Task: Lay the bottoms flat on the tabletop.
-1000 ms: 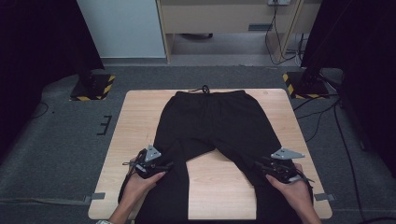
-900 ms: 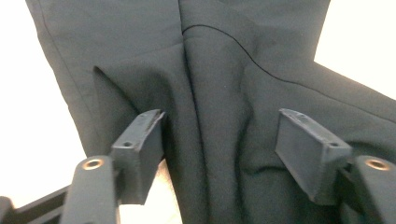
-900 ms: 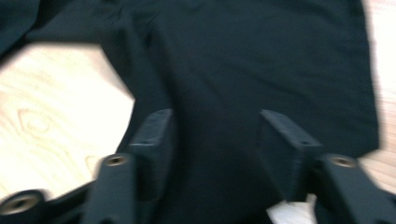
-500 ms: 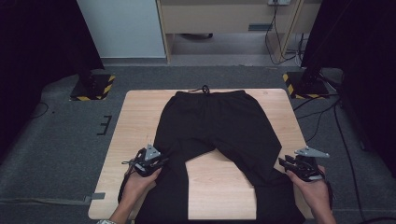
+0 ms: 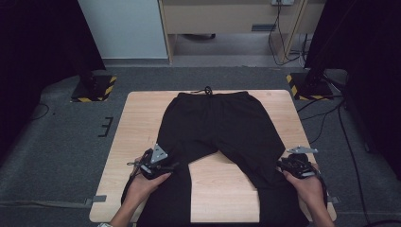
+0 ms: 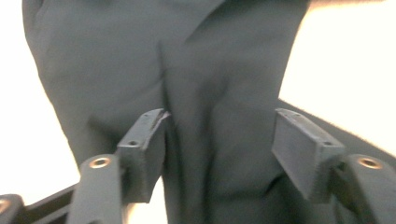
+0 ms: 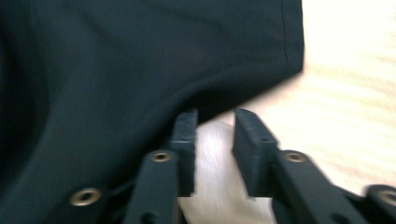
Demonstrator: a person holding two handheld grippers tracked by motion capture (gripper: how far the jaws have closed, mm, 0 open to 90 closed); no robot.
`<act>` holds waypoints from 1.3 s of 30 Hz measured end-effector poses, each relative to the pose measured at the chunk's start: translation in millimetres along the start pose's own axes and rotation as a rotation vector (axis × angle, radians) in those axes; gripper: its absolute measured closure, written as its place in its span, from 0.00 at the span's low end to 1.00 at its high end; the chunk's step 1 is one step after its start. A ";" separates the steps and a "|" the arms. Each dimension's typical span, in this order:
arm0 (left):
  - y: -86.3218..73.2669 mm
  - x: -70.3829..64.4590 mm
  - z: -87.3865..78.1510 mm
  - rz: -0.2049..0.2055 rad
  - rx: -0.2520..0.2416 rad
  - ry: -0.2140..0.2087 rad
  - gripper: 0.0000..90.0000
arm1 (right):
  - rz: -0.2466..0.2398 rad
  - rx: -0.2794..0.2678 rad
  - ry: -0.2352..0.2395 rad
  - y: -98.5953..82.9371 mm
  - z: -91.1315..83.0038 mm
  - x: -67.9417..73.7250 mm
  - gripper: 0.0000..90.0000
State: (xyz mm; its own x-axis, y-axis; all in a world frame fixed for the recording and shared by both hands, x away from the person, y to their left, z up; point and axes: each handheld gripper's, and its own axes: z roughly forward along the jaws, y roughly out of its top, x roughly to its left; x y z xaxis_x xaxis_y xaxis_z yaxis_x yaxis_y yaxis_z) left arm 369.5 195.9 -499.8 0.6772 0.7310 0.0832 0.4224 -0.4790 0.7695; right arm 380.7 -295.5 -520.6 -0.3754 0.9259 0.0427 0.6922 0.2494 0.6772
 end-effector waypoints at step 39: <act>103.8 -59.3 118.2 0.018 0.094 -0.068 0.98 | -0.042 -0.022 -0.030 17.4 -11.1 0.0 0.86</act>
State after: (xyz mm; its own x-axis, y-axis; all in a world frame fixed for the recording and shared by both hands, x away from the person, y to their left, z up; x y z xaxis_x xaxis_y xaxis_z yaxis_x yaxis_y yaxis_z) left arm 444.3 45.4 -499.8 0.7230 0.6890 0.0509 0.4626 -0.5375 0.7051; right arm 385.9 -294.3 -500.6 -0.3846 0.9231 -0.0078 0.6623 0.2817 0.6943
